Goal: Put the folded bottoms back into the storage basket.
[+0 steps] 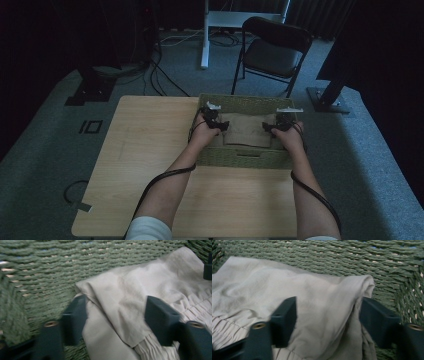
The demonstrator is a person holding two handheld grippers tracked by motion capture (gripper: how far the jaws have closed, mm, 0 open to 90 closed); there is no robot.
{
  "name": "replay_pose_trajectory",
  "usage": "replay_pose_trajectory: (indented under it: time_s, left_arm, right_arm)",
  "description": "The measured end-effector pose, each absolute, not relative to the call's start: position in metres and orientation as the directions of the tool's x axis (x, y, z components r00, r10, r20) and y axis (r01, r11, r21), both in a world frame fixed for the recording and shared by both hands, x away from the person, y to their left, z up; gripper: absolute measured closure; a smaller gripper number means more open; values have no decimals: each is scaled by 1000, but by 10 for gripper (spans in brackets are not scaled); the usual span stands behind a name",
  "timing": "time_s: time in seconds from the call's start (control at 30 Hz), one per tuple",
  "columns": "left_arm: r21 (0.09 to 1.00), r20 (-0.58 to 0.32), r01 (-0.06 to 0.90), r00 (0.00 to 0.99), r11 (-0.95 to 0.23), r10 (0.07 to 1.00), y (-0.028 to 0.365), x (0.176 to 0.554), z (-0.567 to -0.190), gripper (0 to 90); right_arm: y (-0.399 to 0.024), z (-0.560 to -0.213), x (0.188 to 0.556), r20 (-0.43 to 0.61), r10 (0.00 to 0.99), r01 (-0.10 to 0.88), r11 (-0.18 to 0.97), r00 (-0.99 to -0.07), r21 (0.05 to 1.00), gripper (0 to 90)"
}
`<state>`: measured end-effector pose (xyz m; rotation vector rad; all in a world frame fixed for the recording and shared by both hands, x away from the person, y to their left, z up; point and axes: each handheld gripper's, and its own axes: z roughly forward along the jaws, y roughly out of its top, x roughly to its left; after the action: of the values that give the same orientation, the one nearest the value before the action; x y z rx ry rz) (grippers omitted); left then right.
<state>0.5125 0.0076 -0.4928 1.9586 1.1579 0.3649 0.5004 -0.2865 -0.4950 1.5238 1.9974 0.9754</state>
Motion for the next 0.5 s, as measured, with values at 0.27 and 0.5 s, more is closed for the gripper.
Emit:
replay_pose_trajectory:
  time_s: [0.27, 0.5]
  left_arm:
    - [782, -152, 578, 541, -234, 827, 6, 507, -476, 269]
    - [819, -161, 539, 543, -195, 824, 14, 502, -453, 250]
  right_arm:
    - [-281, -483, 498, 61, 944, 617, 161, -323, 770, 193]
    - [-283, -456, 492, 93, 947, 580, 109, -307, 808, 151]
